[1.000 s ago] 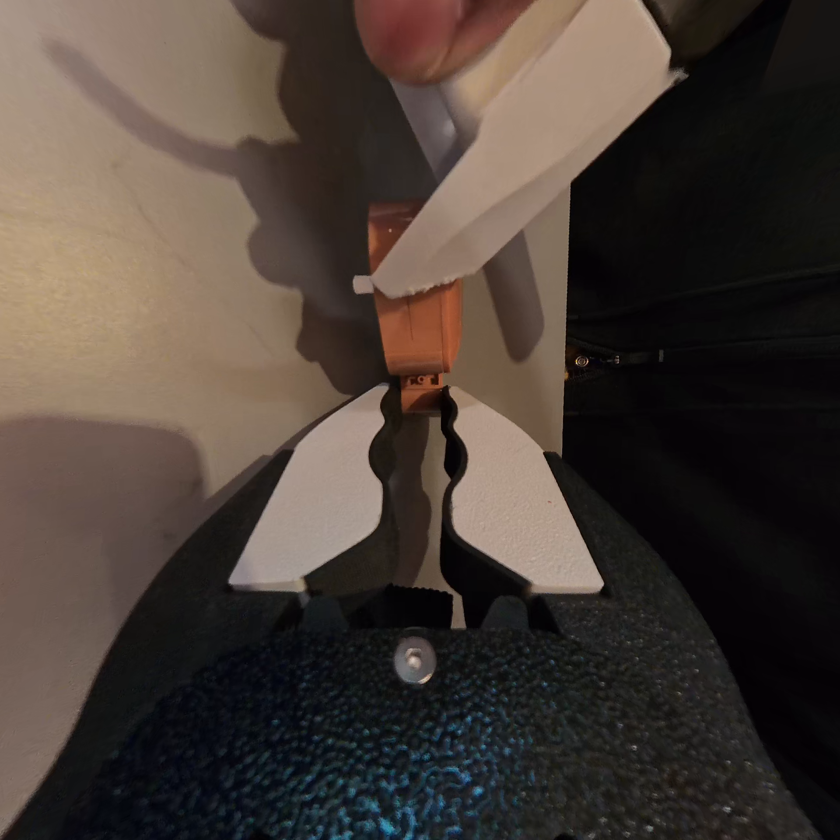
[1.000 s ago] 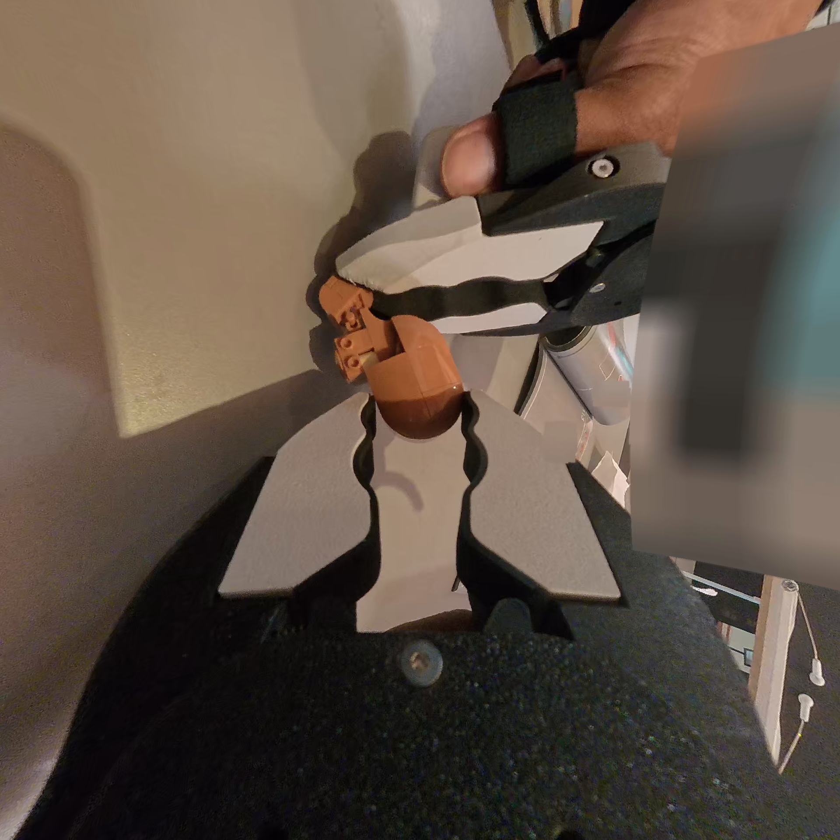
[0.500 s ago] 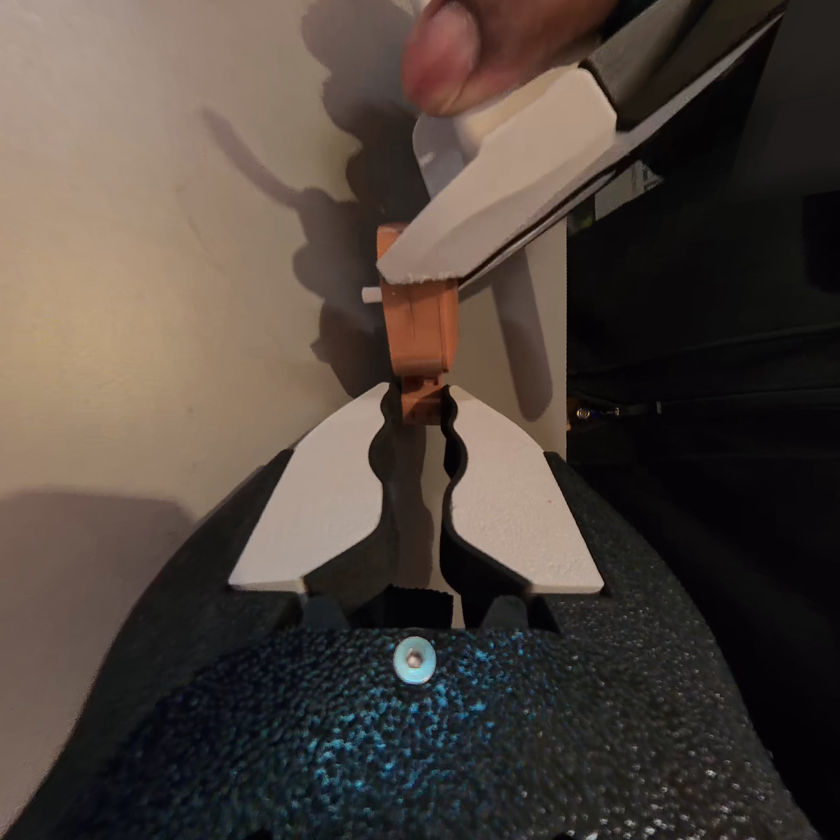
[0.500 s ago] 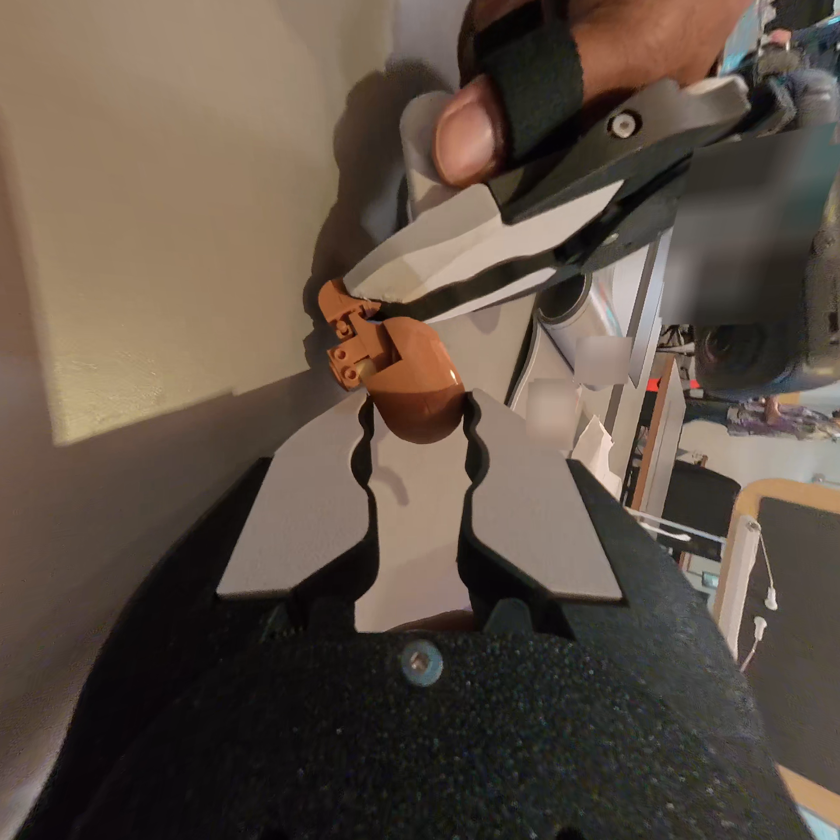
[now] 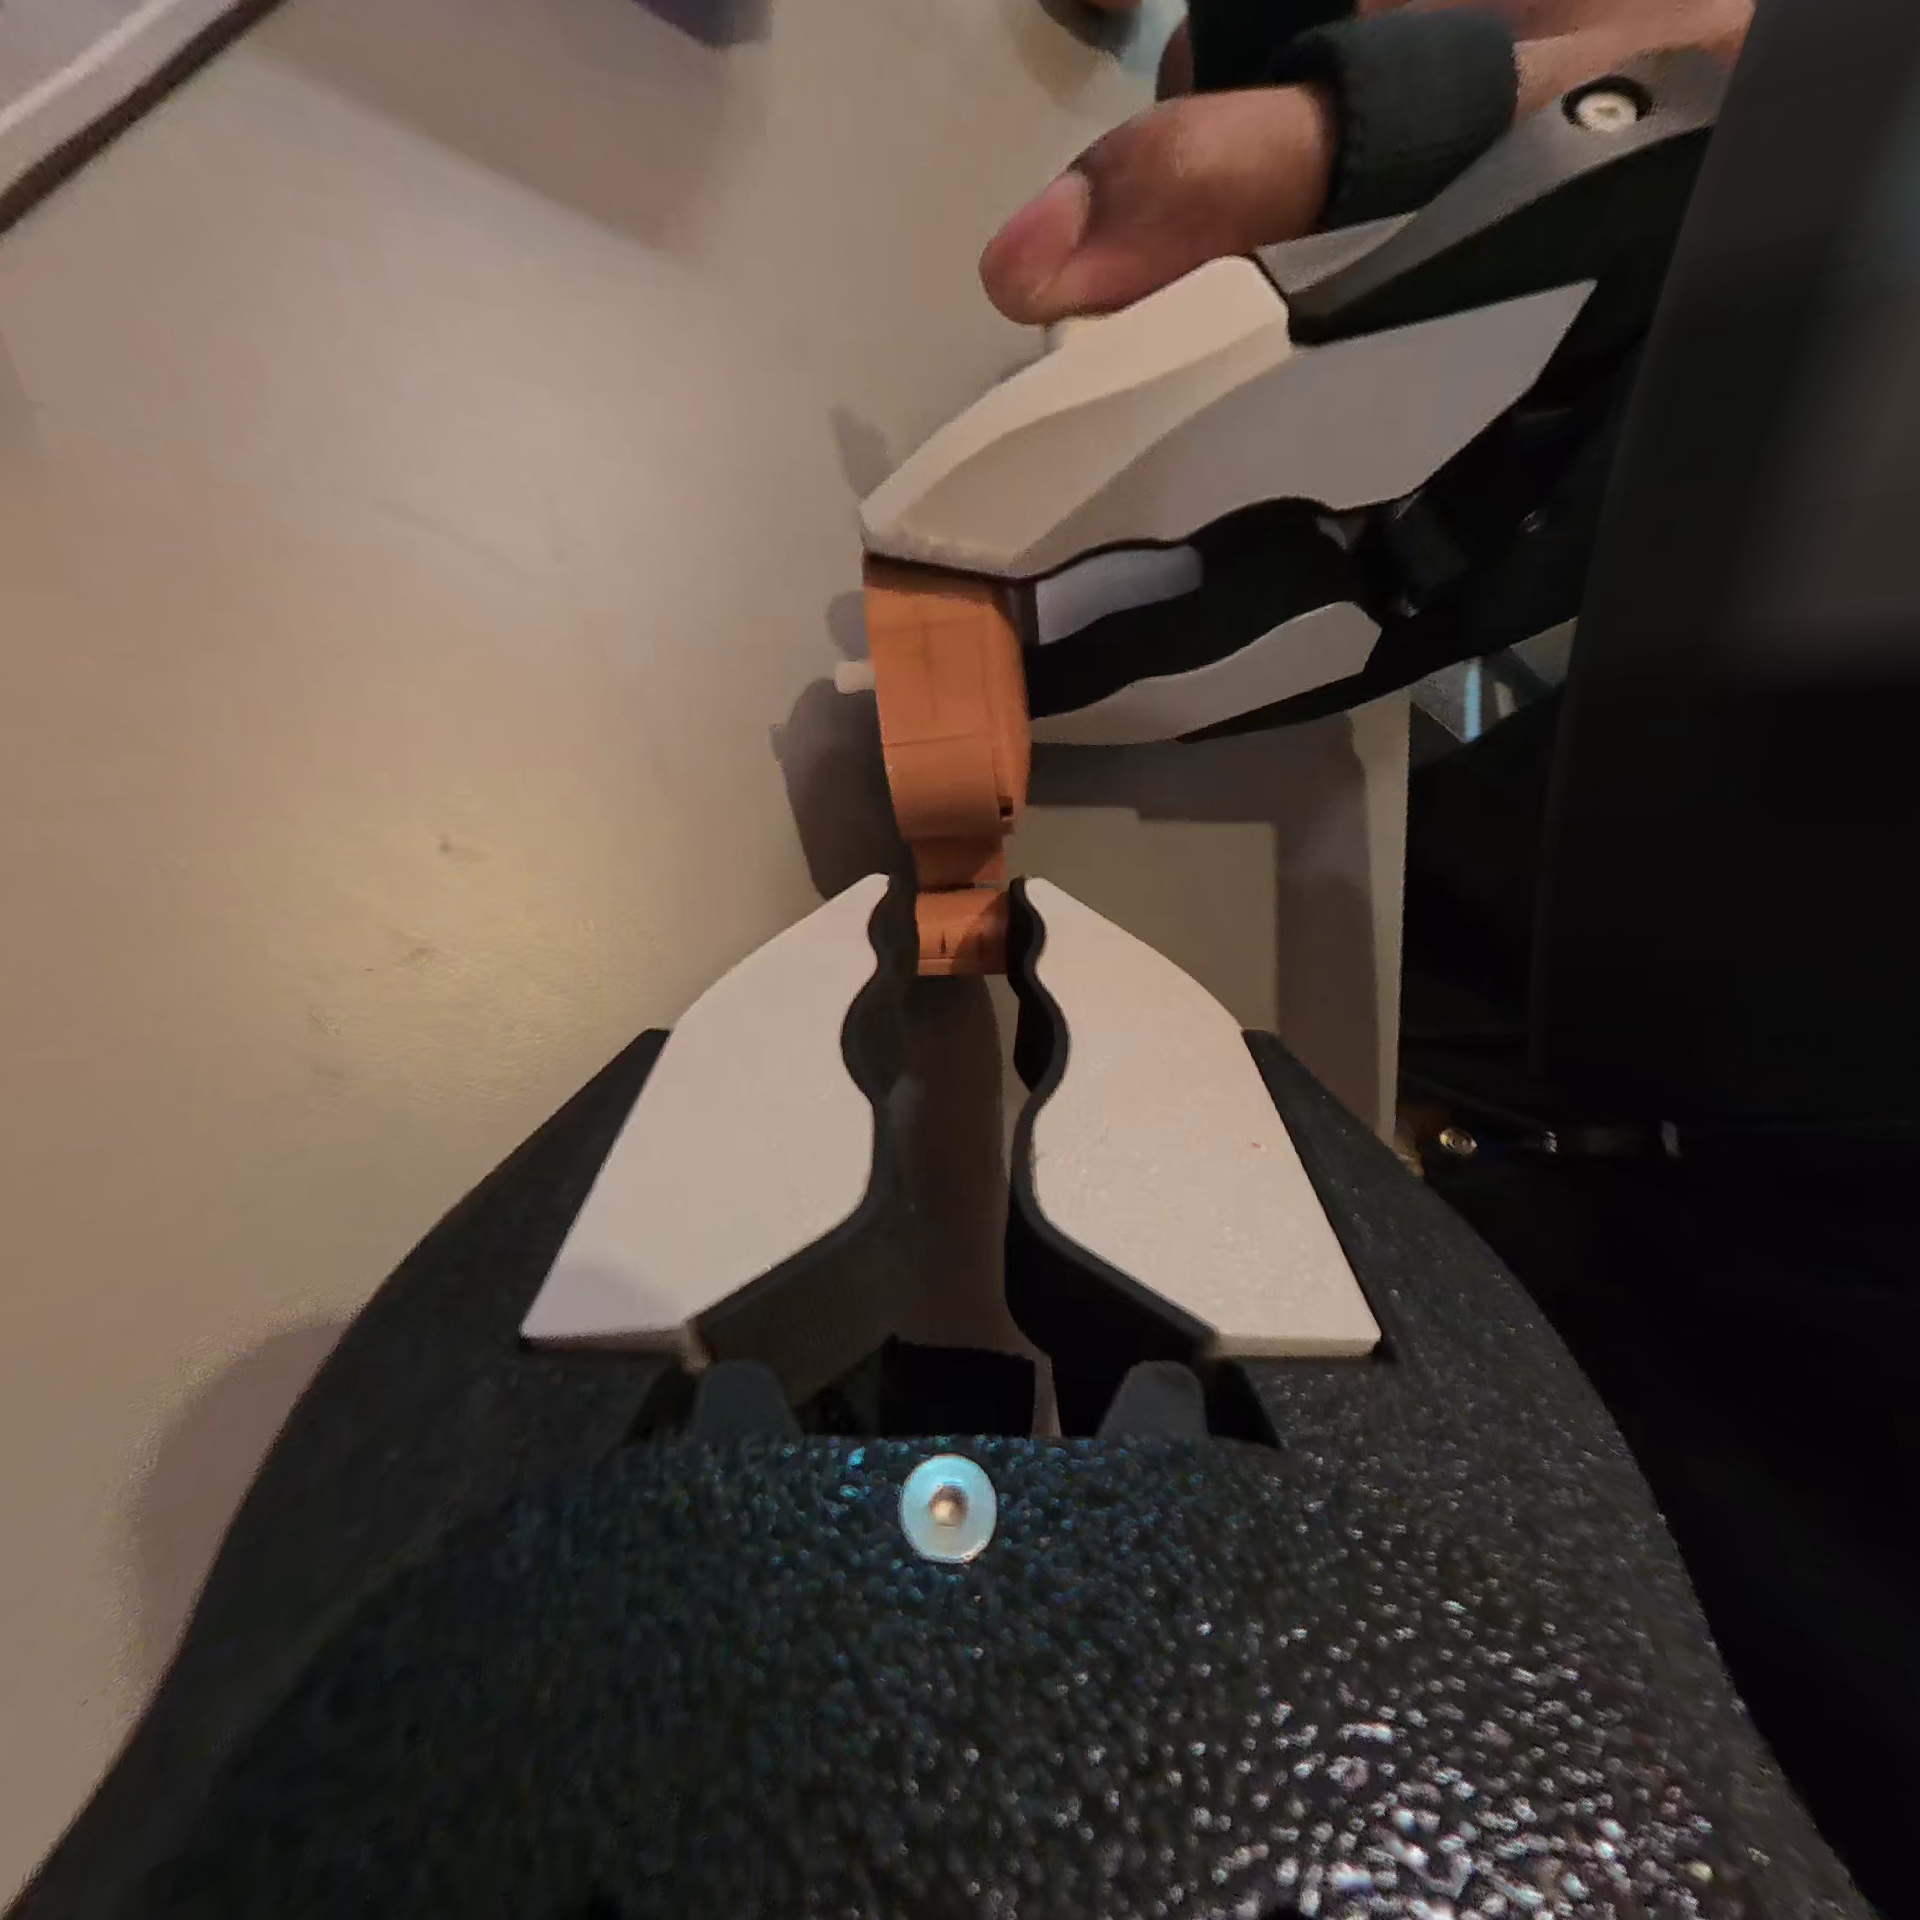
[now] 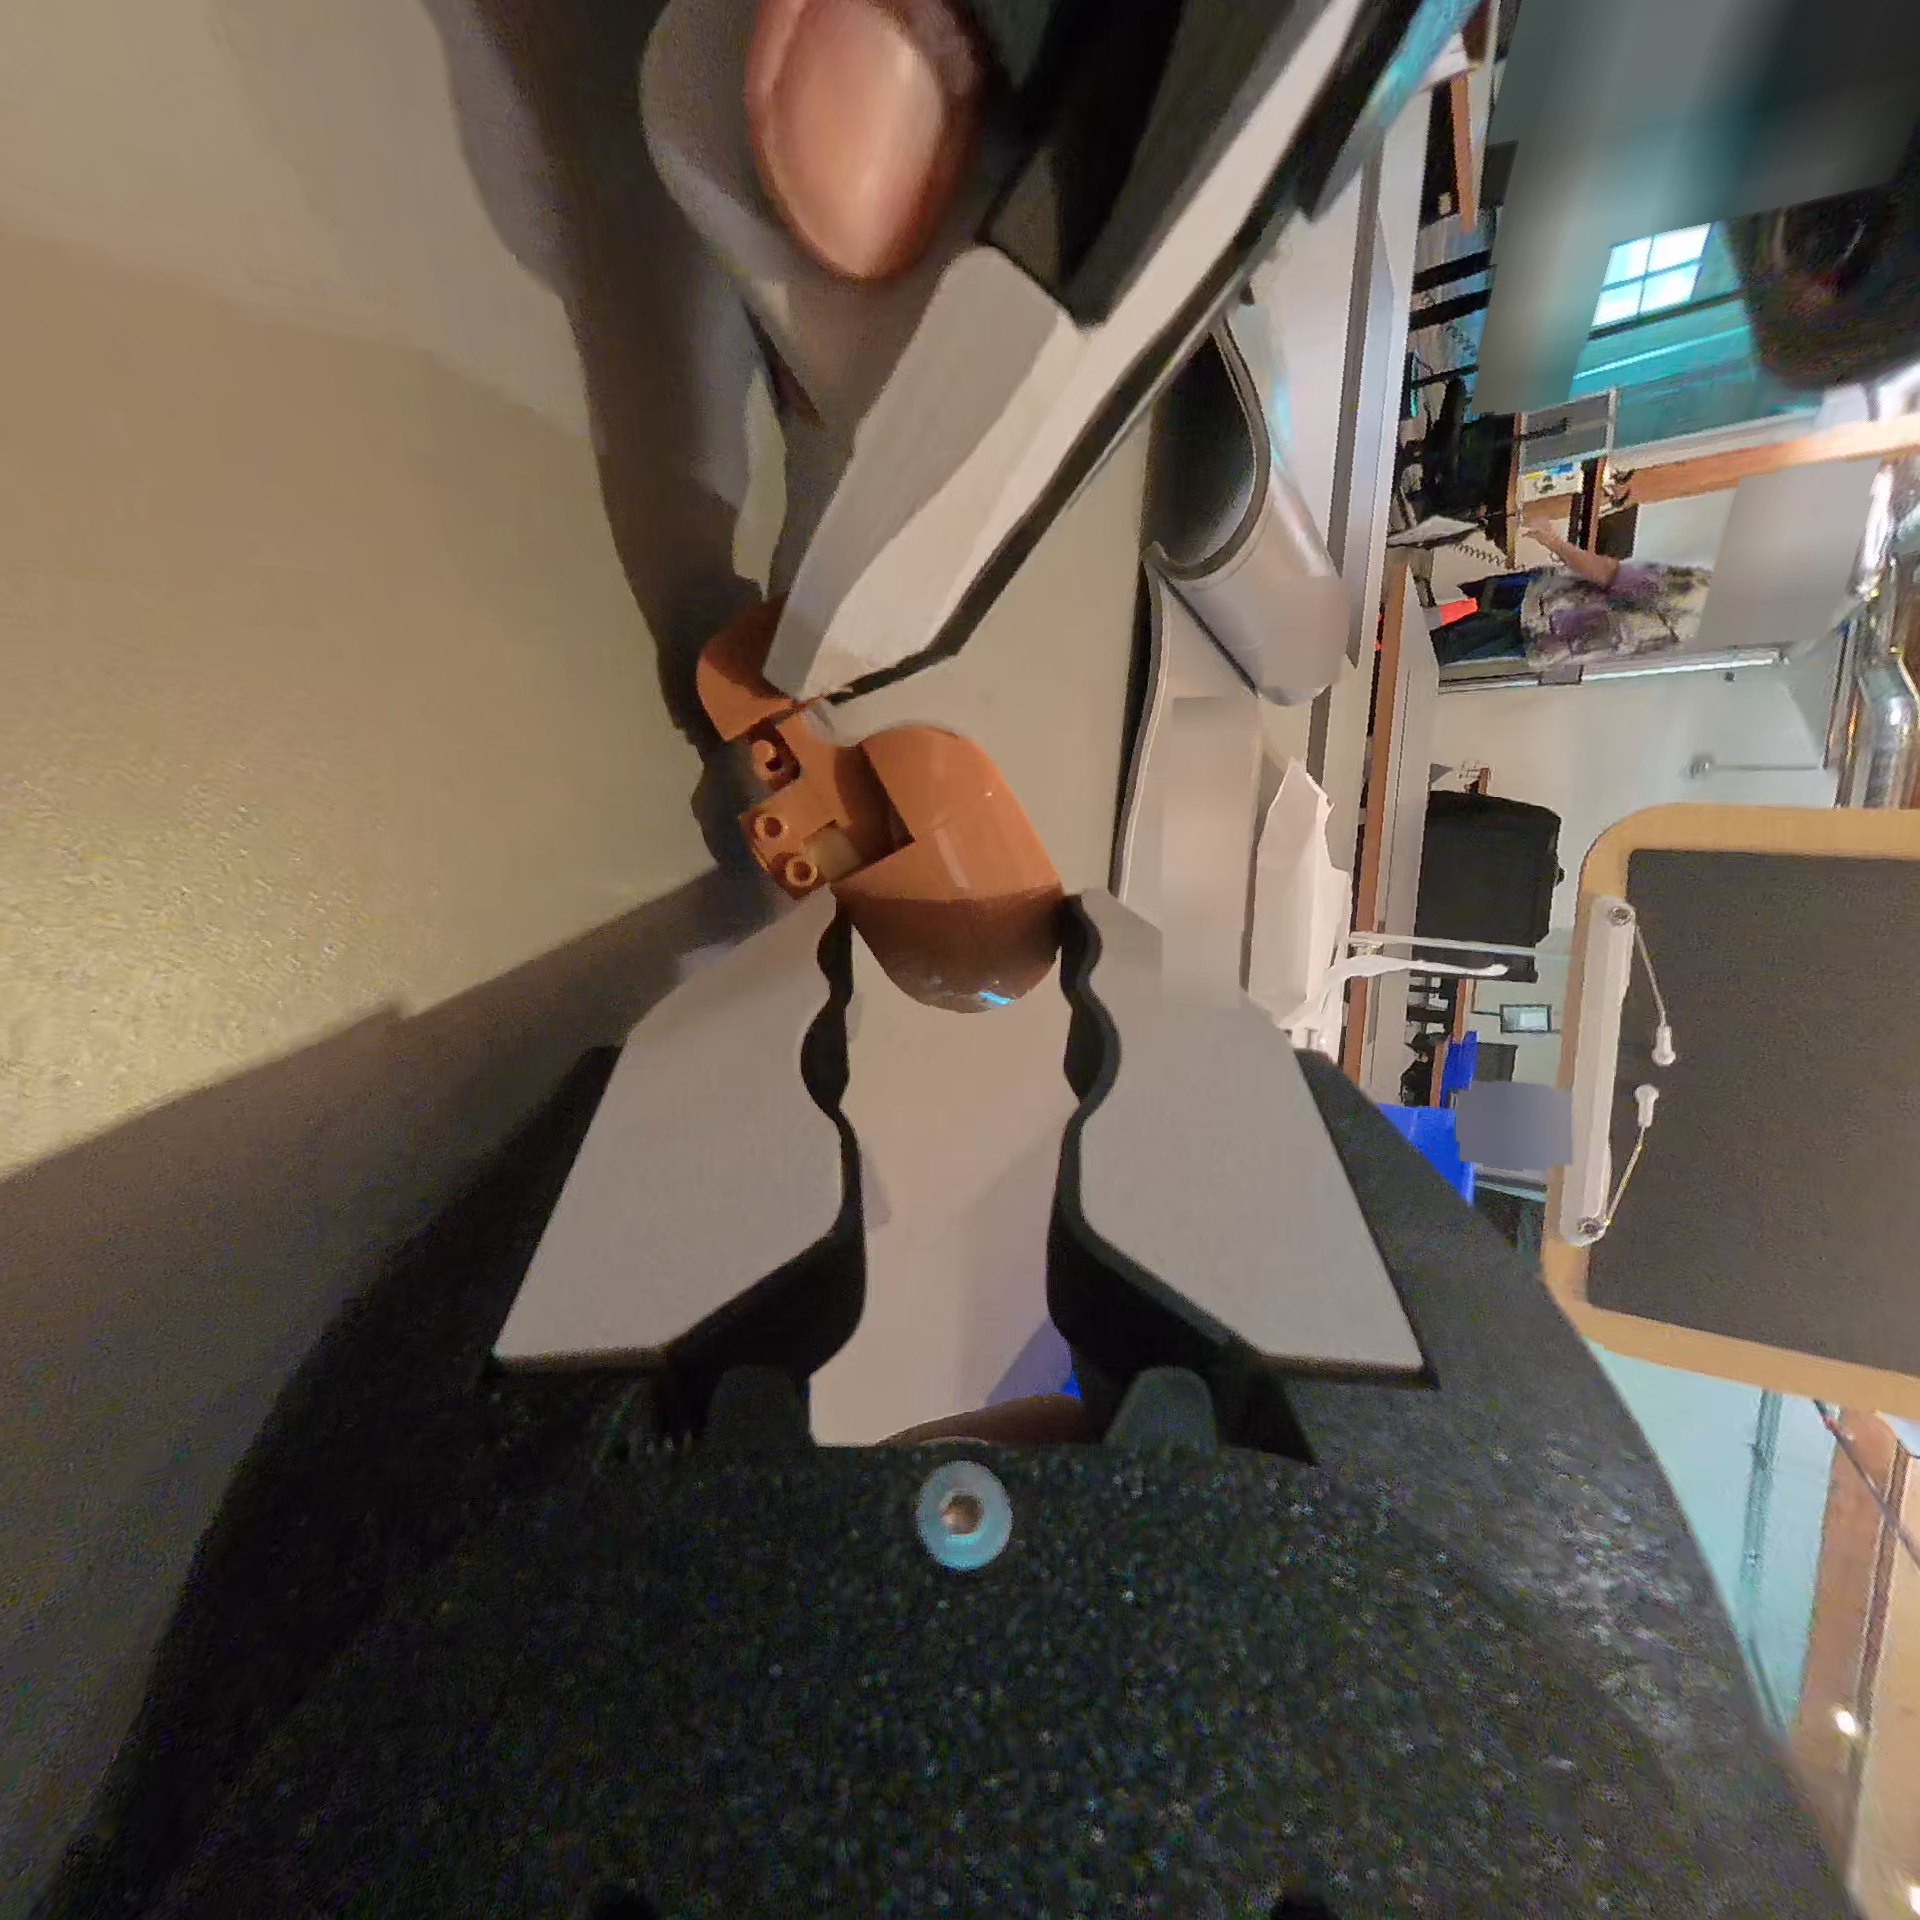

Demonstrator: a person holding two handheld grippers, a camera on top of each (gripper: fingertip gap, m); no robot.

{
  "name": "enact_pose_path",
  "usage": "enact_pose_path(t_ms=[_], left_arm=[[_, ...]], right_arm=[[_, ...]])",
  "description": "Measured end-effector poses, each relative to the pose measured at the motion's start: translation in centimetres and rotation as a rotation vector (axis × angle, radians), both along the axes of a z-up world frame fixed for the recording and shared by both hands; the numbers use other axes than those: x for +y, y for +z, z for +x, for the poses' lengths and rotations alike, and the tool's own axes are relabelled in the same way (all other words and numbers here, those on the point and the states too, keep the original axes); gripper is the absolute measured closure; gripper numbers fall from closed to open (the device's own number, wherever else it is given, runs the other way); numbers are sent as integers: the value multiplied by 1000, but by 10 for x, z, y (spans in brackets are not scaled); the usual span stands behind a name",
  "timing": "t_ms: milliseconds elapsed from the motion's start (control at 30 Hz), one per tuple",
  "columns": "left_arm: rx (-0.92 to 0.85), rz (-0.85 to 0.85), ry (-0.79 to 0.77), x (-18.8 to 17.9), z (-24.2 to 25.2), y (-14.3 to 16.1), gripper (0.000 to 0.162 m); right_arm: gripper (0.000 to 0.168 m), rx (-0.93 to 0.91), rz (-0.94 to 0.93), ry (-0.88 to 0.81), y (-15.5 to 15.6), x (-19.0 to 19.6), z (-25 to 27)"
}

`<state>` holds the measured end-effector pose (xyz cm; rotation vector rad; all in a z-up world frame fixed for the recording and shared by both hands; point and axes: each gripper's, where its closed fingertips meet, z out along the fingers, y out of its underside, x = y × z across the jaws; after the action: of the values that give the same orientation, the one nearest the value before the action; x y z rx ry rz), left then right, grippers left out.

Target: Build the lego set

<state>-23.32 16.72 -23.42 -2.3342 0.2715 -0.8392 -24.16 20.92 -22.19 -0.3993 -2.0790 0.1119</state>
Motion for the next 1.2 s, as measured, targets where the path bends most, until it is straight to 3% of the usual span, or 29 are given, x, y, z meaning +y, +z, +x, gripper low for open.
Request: enact_pose_path(t_ms=[333,600,1200], left_arm=[[193,112,45,-4,5,-1,145],[310,104,108,-4,6,-2,145],[459,131,-48,-2,7,-2,145]], right_arm=[[130,26,-102,-59,-6,3,8],[132,76,19,-58,0,0,17],[141,46,-435,97,10,-9,36]])
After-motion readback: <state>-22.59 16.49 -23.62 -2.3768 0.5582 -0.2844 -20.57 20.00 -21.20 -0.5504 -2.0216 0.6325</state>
